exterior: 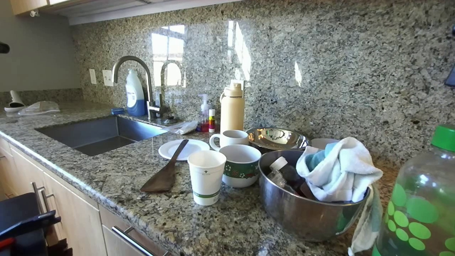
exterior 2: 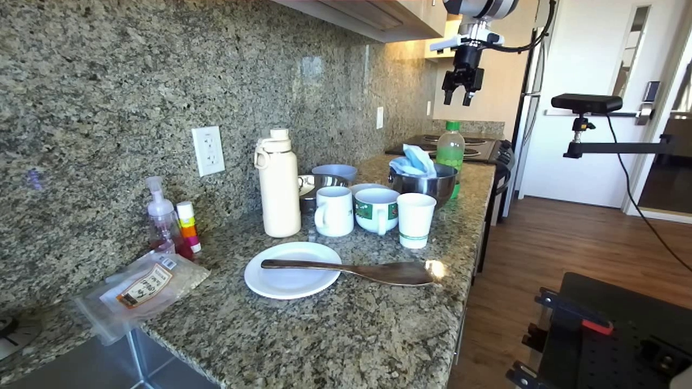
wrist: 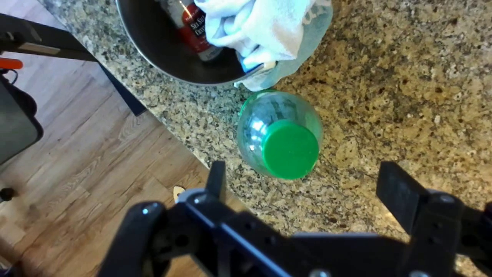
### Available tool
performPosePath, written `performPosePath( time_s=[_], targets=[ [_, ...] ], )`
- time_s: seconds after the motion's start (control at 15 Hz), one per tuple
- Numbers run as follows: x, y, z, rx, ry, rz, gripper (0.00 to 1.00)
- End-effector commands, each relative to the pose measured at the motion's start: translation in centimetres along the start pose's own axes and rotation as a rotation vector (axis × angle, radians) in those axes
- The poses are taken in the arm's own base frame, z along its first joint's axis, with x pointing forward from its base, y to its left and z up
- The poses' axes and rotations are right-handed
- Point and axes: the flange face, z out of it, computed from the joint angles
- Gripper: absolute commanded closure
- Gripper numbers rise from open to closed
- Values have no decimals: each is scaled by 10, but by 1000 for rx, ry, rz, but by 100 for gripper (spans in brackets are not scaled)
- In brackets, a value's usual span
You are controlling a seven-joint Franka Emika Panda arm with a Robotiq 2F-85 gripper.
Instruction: Move the green bottle to the right of the silver dish
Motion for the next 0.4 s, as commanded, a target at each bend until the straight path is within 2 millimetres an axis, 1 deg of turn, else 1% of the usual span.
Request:
performPosePath(
  time_s=[0.0,0.33],
  targets=[
    [0,0,1,-1,0,0,0],
    [2,0,4,-5,0,3,0]
  ],
)
